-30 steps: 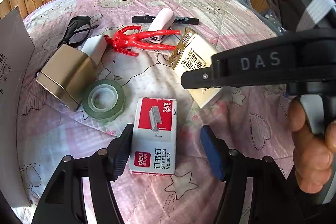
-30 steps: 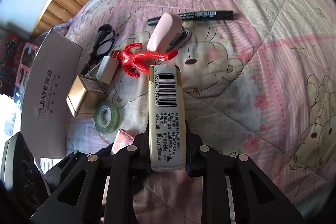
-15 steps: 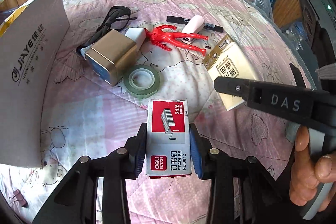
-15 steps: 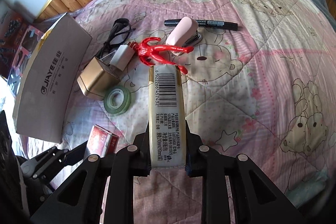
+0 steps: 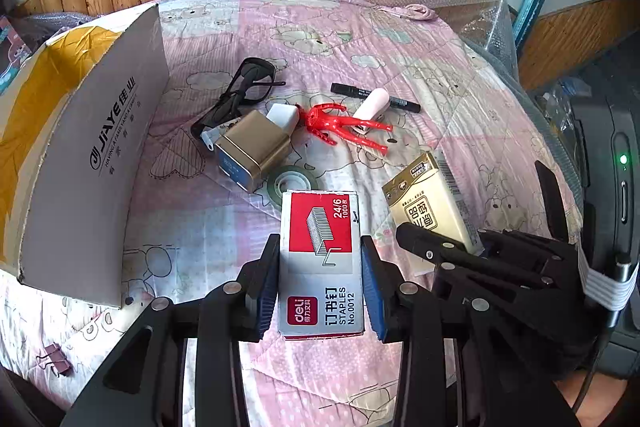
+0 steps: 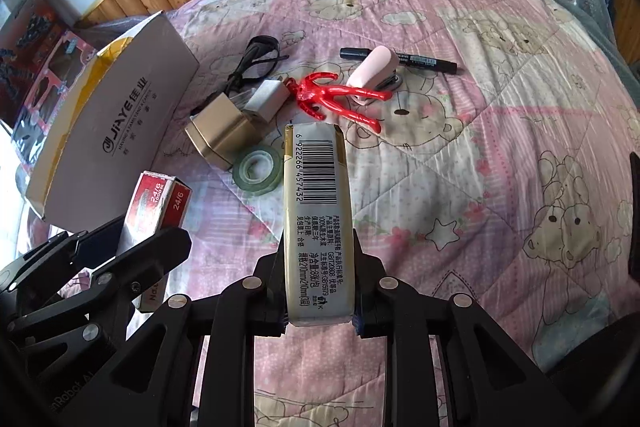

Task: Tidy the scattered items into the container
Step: 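Carry the staples box and tissue pack with both tools over the white box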

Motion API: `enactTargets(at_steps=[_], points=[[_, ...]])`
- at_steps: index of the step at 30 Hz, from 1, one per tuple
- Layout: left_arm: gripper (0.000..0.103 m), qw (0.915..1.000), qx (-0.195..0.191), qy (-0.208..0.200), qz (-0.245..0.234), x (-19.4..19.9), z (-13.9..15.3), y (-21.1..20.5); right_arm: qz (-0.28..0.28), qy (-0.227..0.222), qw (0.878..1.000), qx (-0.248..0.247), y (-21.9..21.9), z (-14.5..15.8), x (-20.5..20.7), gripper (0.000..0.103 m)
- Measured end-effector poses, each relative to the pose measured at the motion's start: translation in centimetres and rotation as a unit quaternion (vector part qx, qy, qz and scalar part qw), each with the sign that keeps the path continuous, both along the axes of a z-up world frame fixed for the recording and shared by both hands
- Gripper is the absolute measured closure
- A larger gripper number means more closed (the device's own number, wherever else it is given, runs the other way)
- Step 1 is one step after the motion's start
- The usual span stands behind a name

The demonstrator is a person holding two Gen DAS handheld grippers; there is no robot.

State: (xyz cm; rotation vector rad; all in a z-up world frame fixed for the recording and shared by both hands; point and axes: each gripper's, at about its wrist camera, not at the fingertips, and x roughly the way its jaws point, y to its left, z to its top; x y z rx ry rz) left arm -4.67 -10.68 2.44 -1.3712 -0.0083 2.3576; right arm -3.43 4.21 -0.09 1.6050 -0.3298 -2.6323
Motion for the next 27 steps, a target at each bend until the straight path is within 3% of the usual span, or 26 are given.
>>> enactTargets(at_steps=[27], points=[[0.064, 0.9929, 0.063, 0.053, 0.086, -1.8, 7.2, -8.1, 0.049, 0.058, 0.997, 0.025, -6.8, 8.2, -2.0, 0.079]])
